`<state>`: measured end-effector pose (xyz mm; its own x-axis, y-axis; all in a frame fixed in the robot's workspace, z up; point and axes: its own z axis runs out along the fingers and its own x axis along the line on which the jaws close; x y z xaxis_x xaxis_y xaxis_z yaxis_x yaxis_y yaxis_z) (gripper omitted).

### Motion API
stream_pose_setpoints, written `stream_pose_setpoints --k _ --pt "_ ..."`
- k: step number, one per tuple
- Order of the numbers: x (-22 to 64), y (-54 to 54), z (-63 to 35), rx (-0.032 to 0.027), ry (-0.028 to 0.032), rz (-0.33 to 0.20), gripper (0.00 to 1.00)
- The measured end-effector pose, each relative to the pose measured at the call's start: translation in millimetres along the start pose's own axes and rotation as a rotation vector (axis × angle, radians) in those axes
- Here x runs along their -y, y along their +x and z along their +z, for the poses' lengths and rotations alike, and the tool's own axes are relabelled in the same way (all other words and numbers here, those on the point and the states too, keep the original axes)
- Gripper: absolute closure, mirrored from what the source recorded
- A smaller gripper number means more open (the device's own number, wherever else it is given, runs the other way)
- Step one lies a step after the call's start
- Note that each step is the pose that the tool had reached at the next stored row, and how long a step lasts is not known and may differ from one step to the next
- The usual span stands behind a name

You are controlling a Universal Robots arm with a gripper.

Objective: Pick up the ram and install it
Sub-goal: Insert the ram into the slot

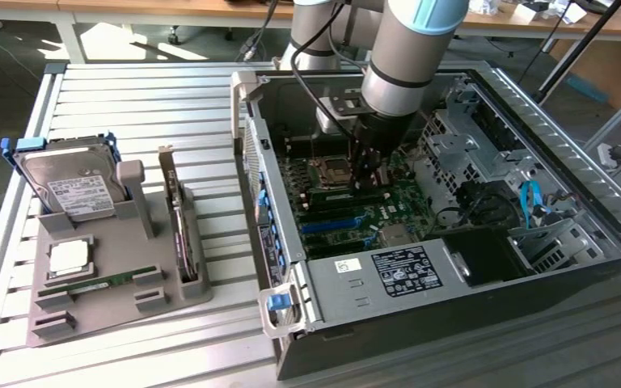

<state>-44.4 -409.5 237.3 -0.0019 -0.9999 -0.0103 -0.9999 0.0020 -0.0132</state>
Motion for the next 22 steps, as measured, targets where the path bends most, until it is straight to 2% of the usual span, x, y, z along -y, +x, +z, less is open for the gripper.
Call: stream_pose_setpoints --k 18,22 --pt "0.0 1.4 0.2 0.0002 0.0 0.0 0.88" --pt "-0.1 1.5 2.1 0.0026 -0.0003 0.0 0.88"
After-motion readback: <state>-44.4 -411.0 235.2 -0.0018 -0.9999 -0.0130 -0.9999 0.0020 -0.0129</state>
